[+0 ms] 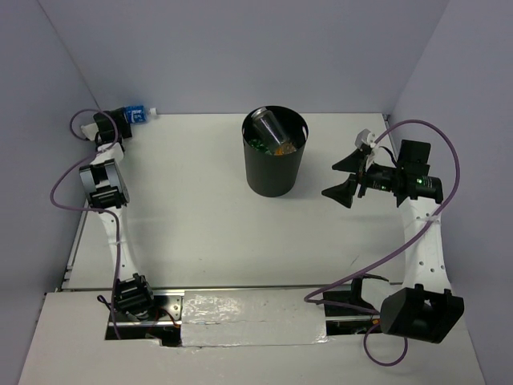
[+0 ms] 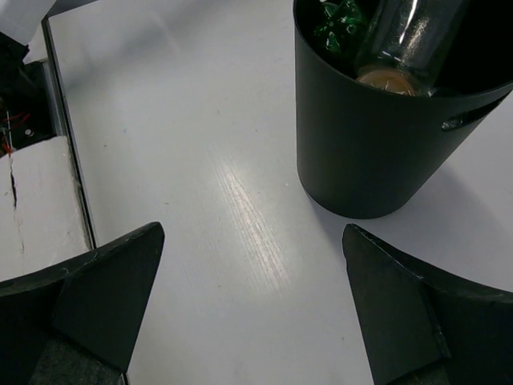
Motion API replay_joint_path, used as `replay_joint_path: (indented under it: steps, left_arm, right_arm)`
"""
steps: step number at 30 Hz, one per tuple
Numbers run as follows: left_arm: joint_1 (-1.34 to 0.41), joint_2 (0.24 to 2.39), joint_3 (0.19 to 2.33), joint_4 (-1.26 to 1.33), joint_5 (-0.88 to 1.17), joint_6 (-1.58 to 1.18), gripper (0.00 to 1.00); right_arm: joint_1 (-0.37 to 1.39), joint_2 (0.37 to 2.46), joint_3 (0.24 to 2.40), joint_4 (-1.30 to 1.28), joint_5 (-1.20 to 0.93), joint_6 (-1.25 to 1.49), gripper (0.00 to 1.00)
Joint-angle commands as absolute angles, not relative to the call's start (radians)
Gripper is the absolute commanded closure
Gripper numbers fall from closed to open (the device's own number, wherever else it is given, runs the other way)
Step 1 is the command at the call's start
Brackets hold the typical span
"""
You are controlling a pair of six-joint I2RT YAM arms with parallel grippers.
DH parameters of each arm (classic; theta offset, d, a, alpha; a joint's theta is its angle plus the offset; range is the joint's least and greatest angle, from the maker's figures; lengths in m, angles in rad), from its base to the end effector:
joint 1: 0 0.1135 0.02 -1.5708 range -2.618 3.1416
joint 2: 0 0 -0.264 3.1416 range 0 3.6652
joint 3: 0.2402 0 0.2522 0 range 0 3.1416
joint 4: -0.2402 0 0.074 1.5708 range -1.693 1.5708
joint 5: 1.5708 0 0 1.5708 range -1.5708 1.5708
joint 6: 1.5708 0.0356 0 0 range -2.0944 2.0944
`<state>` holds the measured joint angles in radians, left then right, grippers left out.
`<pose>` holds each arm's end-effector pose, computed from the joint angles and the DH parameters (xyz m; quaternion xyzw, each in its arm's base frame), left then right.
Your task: Put the plastic bottles in the bin
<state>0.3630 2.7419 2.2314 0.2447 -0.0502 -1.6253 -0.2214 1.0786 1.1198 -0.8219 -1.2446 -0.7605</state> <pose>0.5714 0.2190 0.1201 -0.6742 0.4203 -0.3421 0.5018 0.2008 -0.0106 0.3561 -0.4159 0.6631 0.3270 0.5294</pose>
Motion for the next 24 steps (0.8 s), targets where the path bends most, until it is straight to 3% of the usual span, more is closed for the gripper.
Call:
replay_joint_path:
  steps: [1,10,19,24]
  left_arm:
    - [0.387,2.816,2.250,0.256,-0.023,-1.644,0.25]
    - [0.384,2.755,2.145,0.400,0.073,-1.602,0.69]
    - [0.341,2.485,1.846,0.816,0.389,-1.477,0.93]
    - [0.282,2.292,1.761,0.931,0.546,-1.463,0.98]
  right_arm:
    - [-0.236,1.089,1.118,-0.791,-1.262,-0.758,0.00]
    - [-0.253,1.071,1.108,-0.798,-1.287,-0.762,0.00]
    - [-0.253,1.022,1.094,-0.786,-1.322,-0.729,0.00]
    - [-0.247,0.965,1.068,-0.671,-1.307,-0.608,0.01]
